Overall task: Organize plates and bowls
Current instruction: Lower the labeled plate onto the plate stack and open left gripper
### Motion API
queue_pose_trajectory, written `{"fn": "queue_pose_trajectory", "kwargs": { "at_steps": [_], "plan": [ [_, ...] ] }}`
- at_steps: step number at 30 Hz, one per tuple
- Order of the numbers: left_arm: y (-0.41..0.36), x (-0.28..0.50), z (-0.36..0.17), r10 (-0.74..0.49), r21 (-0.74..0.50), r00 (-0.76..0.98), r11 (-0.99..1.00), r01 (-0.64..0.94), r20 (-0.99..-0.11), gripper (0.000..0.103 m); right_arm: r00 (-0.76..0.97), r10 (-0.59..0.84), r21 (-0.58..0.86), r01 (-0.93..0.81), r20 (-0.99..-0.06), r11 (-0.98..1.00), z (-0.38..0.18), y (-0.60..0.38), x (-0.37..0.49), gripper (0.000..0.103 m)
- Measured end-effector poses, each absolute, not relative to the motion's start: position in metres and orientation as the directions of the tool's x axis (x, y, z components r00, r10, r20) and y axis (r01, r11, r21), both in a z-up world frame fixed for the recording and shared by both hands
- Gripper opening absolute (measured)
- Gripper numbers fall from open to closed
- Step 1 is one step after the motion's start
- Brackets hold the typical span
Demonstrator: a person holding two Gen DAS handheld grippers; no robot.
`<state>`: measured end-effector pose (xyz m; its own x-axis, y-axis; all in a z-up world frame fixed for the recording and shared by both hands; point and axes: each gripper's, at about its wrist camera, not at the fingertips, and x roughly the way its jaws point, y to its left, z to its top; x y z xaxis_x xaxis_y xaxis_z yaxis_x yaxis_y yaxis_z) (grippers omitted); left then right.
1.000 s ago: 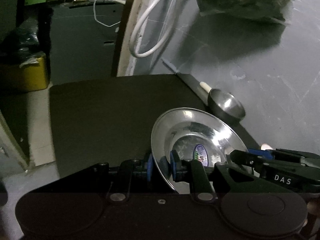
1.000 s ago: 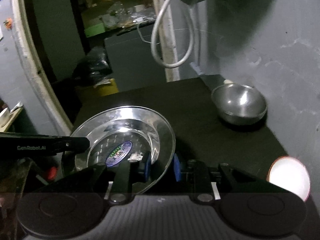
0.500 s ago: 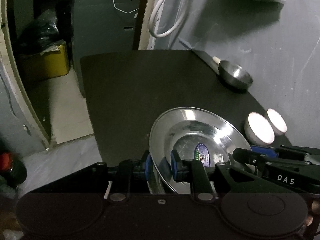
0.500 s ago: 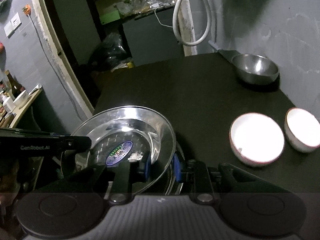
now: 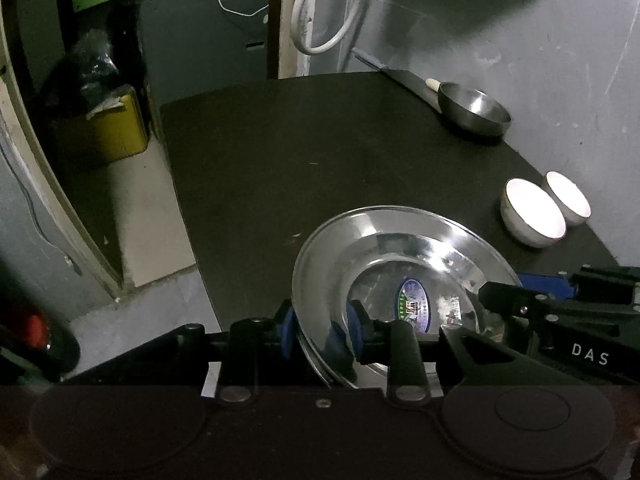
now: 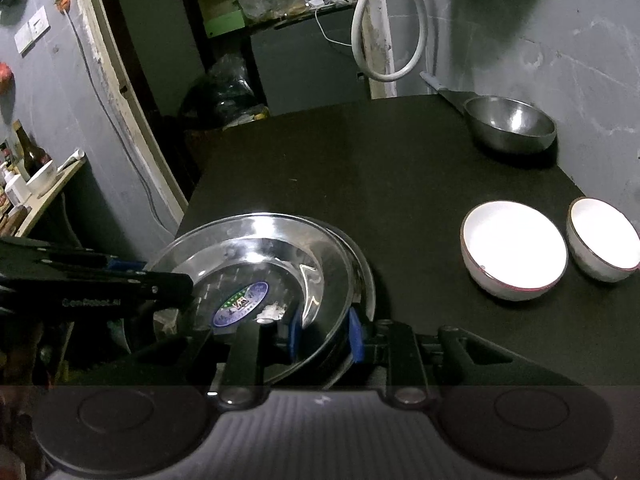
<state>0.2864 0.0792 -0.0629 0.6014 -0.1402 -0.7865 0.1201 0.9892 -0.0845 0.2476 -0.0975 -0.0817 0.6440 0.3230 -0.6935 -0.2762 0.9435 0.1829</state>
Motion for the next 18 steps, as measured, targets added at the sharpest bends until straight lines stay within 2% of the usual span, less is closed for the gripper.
{"fn": "queue_pose_trajectory", "kwargs": {
  "at_steps": [10, 15, 18],
  "plan": [
    [0.0751, 0.2899, -0.0629, -0.131, -0.066, 0.599, 0.989, 0.129, -0.790, 0.032, 0.648, 0.321, 0.183, -0.273, -0.691, 0.945, -0.0819, -0.0978, 0.2460, 0.029],
    [0.0730, 0.2912, -0.0633, -0.136, -0.064, 0.598, 0.988, 0.140, -0.790, 0.039, 0.650, 0.315, 0.176, -0.271, -0.691, 0.946, -0.0813, -0.0967, 0.2449, 0.030],
    [0.0706, 0.2915, -0.0637, -0.136, -0.057, 0.597, 0.987, 0.149, -0.791, 0.043, 0.652, 0.313, 0.171, -0.274, -0.690, 0.946, -0.0804, -0.0954, 0.2439, 0.035]
  ]
}}
